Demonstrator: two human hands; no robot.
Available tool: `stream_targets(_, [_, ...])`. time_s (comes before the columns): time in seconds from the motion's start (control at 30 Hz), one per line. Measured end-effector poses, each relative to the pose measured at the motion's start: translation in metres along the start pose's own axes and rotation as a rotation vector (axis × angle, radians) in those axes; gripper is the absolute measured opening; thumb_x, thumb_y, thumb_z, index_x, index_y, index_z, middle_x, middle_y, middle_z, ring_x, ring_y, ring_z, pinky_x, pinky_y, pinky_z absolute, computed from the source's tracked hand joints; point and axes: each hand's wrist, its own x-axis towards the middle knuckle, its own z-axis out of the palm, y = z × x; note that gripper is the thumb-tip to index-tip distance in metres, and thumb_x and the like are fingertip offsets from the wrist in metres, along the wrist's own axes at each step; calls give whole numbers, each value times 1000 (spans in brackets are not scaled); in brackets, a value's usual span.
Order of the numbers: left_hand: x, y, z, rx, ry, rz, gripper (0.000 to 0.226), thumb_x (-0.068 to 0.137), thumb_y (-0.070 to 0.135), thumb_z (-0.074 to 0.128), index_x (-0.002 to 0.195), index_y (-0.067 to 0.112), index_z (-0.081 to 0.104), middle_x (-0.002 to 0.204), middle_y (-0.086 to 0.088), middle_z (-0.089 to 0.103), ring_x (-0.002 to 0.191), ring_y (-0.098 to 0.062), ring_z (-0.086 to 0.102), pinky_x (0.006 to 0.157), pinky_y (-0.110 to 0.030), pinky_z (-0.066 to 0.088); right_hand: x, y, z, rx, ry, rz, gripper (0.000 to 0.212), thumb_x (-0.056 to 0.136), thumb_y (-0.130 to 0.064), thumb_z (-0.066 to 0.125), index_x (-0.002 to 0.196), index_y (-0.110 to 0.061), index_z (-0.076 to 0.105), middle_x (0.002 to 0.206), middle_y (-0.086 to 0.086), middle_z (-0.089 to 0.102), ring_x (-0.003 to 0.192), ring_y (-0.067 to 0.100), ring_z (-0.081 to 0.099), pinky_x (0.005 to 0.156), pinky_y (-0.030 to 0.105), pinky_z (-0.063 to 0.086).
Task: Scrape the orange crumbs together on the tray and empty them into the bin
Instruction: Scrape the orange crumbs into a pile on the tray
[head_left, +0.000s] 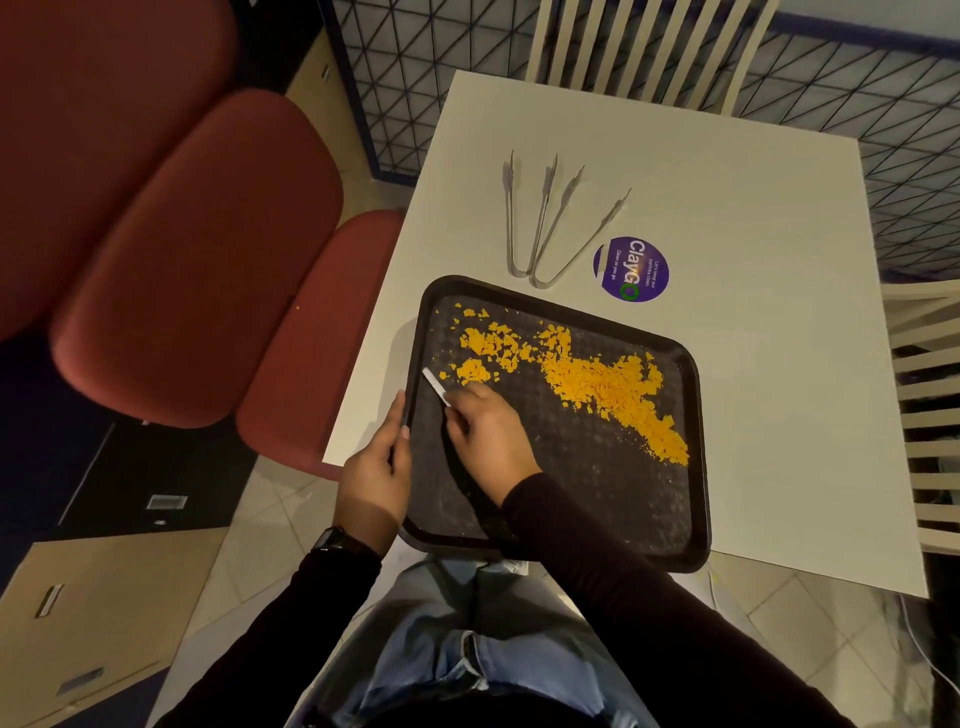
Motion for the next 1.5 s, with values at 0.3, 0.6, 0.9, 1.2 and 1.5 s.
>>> stream_targets(0.3, [1, 0, 2, 20, 5, -27, 43, 97, 23, 39, 139, 32, 37, 65, -30, 53, 51, -27, 41, 55, -32, 38, 24, 22, -19, -31, 91, 196, 21, 87, -1, 53, 104, 3, 65, 97, 18, 60, 88, 30, 57, 80, 40, 49])
stream_targets(0.6, [0, 8, 0, 57, -11, -54, 46, 97, 25, 37, 142, 35, 28, 50, -5, 33, 45, -17, 32, 51, -32, 29, 9, 9, -19, 49, 75, 169, 23, 86, -6, 58, 108, -3, 65, 101, 13, 61, 86, 21, 56, 81, 32, 49])
stream_targets(0.9, [-2, 14, -1, 79, 16, -17, 42, 96, 27, 43, 136, 14, 44, 128, -12, 59, 118, -26, 55, 92, -22, 38, 33, -24, 0, 123, 46, 209, 19, 89, -6, 54, 101, 0, 66, 101, 17, 61, 88, 27, 60, 79, 30, 47])
stream_targets(1.2, [-8, 14, -1, 24, 63, -40, 41, 95, 29, 44, 135, 21, 46, 99, -12, 69, 95, -22, 63, 81, -20, 41, 81, -6, -17, 145, 165, 340, 24, 84, -1, 53, 60, -4, 55, 67, 17, 52, 63, 26, 49, 59, 28, 37])
stream_targets(1.5, [-8, 11, -1, -26, 39, -81, 41, 95, 32, 43, 135, 22, 45, 101, 0, 67, 93, -7, 57, 84, -19, 41, 63, 17, -29, 180, 243, 427, 20, 85, -4, 55, 70, 4, 64, 73, 17, 62, 64, 26, 56, 63, 33, 47])
